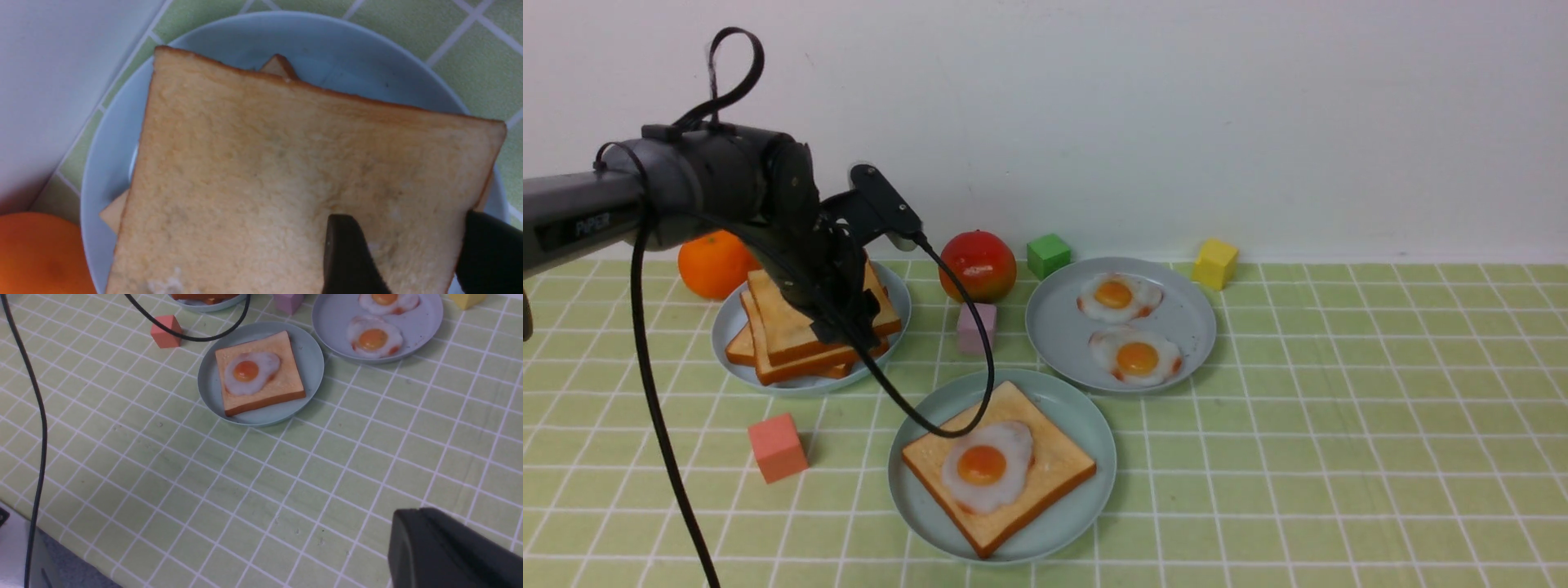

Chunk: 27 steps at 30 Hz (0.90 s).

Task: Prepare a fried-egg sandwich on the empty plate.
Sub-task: Use the left arm to grab a slice of bread

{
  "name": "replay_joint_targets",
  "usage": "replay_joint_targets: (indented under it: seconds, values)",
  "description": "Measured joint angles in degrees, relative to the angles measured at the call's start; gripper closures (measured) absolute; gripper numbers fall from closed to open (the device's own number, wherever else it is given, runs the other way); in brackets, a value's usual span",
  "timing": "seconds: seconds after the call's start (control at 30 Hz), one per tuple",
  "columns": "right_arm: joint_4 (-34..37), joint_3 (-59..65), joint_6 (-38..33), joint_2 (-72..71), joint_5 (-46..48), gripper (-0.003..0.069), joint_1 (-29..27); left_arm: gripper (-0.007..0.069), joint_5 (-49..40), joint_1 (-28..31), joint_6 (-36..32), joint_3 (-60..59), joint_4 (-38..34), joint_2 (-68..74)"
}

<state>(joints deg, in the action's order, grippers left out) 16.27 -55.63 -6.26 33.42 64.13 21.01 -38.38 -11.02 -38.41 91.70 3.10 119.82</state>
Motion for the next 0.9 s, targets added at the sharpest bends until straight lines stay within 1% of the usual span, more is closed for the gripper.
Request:
replay_joint_targets:
  seconds: [0.27, 0.33, 0.37, 0.43, 0.53, 0.6, 0.77, 0.9]
  values:
    - [0.54, 0.0, 0.0, 0.0, -0.05, 0.0643, 0.0, 0.0283, 0.06, 0.0, 0.0, 0.44, 0.26, 0.89]
    - [0.85, 0.0, 0.0, 0.0, -0.05, 0.0643, 0.0, 0.0329, -0.33, 0.0, 0.0, 0.44, 0.36, 0.89]
    - [0.82, 0.0, 0.0, 0.0, -0.05, 0.0643, 0.0, 0.0335, -0.39, 0.0, 0.0, 0.44, 0.36, 0.89]
    - [1.13, 0.0, 0.0, 0.0, 0.06, 0.0641, 0.0, 0.0447, -1.13, -0.06, 0.0, 0.48, 0.25, 0.89]
    - [1.43, 0.0, 0.0, 0.0, 0.45, 0.064, 0.0, 0.0578, -1.94, -0.36, -0.05, 0.68, 0.31, 0.56]
    - [1.57, 0.0, 0.0, 0.0, 0.64, 0.064, 0.0, 0.06, -2.31, -0.48, -0.05, 0.63, 0.37, -0.08]
    - [2.21, 0.0, 0.0, 0.0, 0.75, 0.0638, 0.0, 0.06, -4.7, -1.1, 2.85, 0.12, 0.96, -3.7]
    - [2.38, 0.0, 0.0, 0.0, 0.89, 0.0634, 0.0, 0.06, -8.36, -4.49, 12.95, -0.06, 1.38, -10.4]
